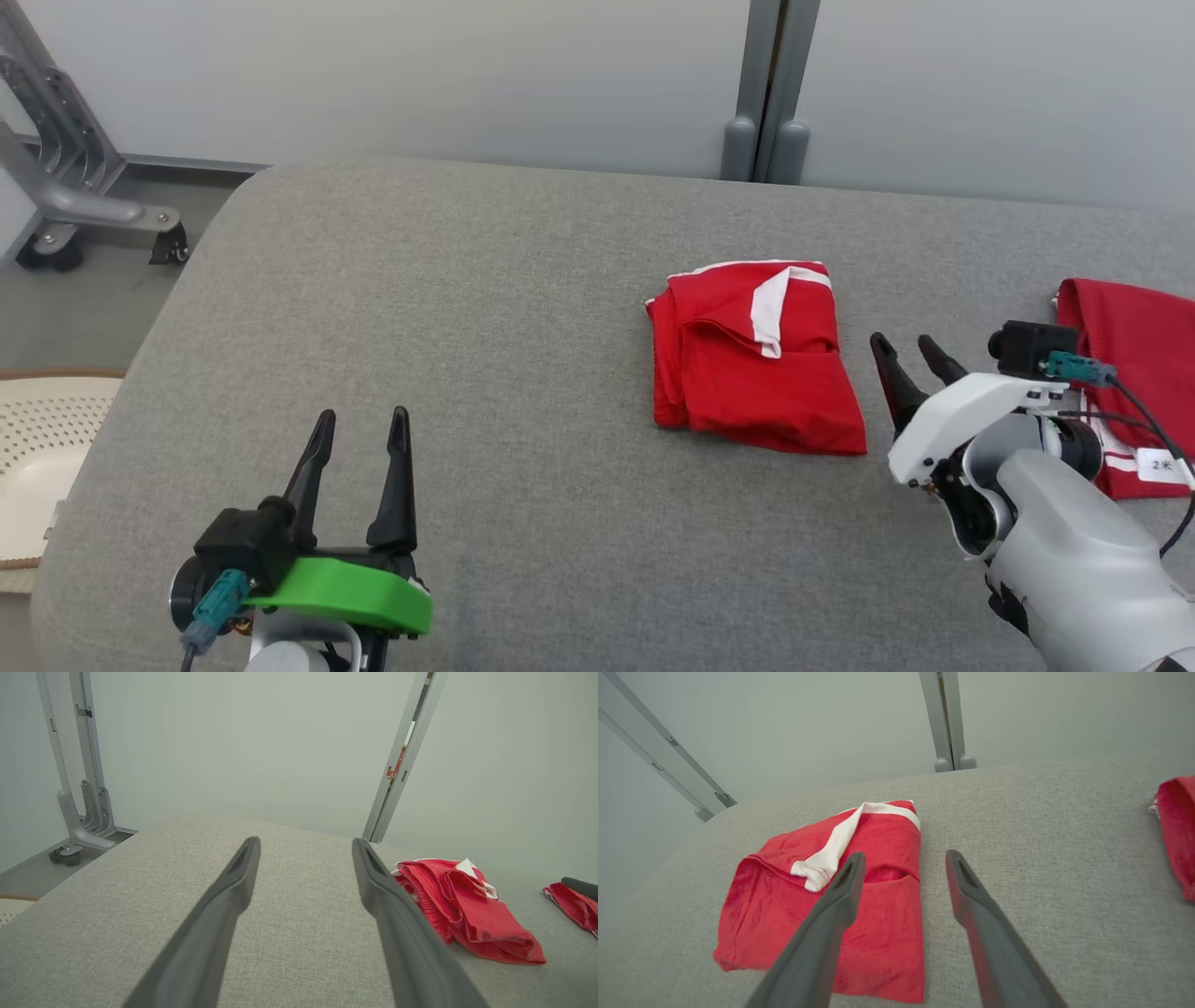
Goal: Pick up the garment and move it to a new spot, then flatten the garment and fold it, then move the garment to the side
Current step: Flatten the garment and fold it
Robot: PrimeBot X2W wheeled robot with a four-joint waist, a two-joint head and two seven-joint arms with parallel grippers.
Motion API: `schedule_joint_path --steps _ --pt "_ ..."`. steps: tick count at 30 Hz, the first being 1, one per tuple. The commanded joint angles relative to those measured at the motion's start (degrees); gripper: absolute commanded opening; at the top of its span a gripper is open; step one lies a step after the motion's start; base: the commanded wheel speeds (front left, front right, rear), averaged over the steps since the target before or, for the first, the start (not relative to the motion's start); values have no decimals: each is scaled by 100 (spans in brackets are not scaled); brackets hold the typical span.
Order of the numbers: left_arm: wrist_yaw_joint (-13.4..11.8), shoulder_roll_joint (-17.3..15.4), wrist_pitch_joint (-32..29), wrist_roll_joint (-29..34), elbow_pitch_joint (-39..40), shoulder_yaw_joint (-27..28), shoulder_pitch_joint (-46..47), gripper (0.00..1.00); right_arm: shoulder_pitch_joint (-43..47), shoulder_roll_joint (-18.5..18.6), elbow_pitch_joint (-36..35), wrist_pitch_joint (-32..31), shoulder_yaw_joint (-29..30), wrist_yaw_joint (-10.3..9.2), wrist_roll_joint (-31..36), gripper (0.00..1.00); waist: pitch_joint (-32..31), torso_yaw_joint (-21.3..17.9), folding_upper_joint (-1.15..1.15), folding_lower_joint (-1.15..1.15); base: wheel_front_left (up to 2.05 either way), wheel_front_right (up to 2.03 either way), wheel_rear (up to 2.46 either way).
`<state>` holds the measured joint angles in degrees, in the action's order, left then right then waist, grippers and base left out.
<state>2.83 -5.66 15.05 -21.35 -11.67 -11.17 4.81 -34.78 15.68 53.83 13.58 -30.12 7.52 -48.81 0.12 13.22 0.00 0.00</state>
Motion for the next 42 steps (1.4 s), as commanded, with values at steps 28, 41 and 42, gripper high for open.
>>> schedule_joint_path --steps 28,41,42 --pt "179 275 12 -190 -103 17 391 100 -1583 233 1349 -815 -786 -7 -161 0 1136 1838 0 0 0 0 0" --pt "-4 276 13 -312 62 -60 342 100 -2227 -30 1258 -323 -1168 -7 -119 0 1193 1861 0 0 0 0 0" --pt "22 276 13 -281 30 -80 359 100 -2167 -45 1216 -266 -1203 -7 -149 0 1130 1843 0 0 0 0 0"
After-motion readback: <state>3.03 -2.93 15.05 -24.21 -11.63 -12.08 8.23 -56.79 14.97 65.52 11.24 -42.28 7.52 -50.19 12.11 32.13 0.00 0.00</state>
